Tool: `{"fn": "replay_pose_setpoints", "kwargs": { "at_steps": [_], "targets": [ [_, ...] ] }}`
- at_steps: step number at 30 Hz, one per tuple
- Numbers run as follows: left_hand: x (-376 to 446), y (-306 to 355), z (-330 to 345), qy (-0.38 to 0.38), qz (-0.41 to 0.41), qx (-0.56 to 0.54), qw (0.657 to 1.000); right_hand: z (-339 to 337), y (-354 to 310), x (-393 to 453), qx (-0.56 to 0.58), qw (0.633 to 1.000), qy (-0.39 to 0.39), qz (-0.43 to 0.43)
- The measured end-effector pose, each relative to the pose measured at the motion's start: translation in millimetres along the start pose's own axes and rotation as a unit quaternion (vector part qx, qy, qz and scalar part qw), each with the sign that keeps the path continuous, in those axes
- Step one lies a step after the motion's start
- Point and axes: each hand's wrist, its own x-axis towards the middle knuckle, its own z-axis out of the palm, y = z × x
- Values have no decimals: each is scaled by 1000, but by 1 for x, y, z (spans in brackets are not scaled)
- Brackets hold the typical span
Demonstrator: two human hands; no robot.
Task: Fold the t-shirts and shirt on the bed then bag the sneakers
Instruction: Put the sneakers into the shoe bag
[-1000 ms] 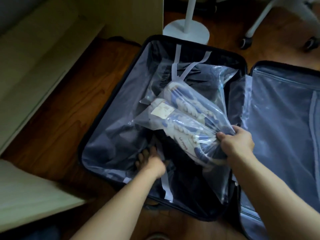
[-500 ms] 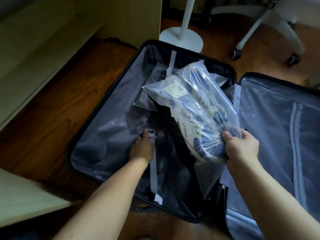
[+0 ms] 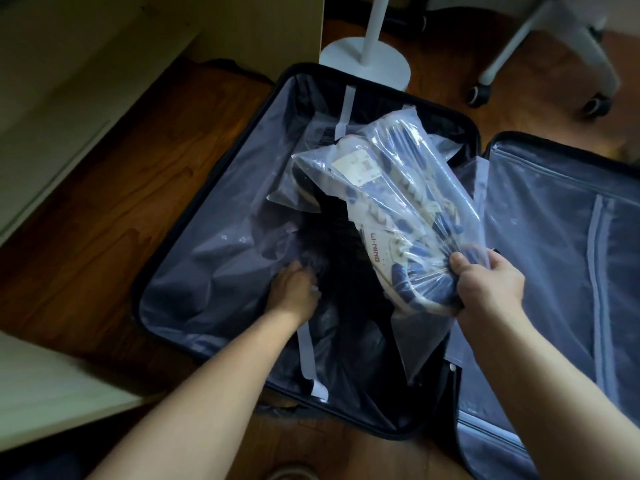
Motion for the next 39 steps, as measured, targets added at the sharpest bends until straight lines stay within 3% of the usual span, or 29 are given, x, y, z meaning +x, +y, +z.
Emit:
{"fn": "replay_pose_setpoints", "kwargs": {
  "at_steps": [2,4,7,10,15,21,23,25,26,31,37,39],
  "targets": [
    [-19,9,-24,99,-1,-145,984,-1,-2,-1,-5,1000,-5,-2],
    [-56,20,-68,193,35,-258,946,0,-4,-5,-16,1000,-10,-12],
    [-111,40,-139,233,114,-314,913,7,-5,-18,-61,997,-10,-45],
    [-130,59,-188,182,142,-412,882,21,0,-33,-130,988,-23,-83],
    [-96,82,-203,96,-38,-548,830,42,10,-77,-244,960,-65,-119],
    [-5,103,-178,9,-104,-476,873,45,10,-66,-380,875,-240,-181],
    [15,105,-172,4,-108,-446,888,45,-17,-49,-428,850,-204,-231],
    [25,107,-165,-11,-133,-463,876,58,-50,-29,-407,855,-120,-299],
    [26,108,-162,-20,-146,-470,870,71,-64,-16,-385,862,-115,-310],
    [19,97,-150,-74,-178,-489,851,166,-66,40,-430,848,-236,-200],
    [12,75,-147,-69,-222,-528,817,212,-47,44,-443,856,-147,-224],
    [13,71,-146,-62,-221,-535,813,214,-48,50,-438,857,-149,-225]
  ]
}}
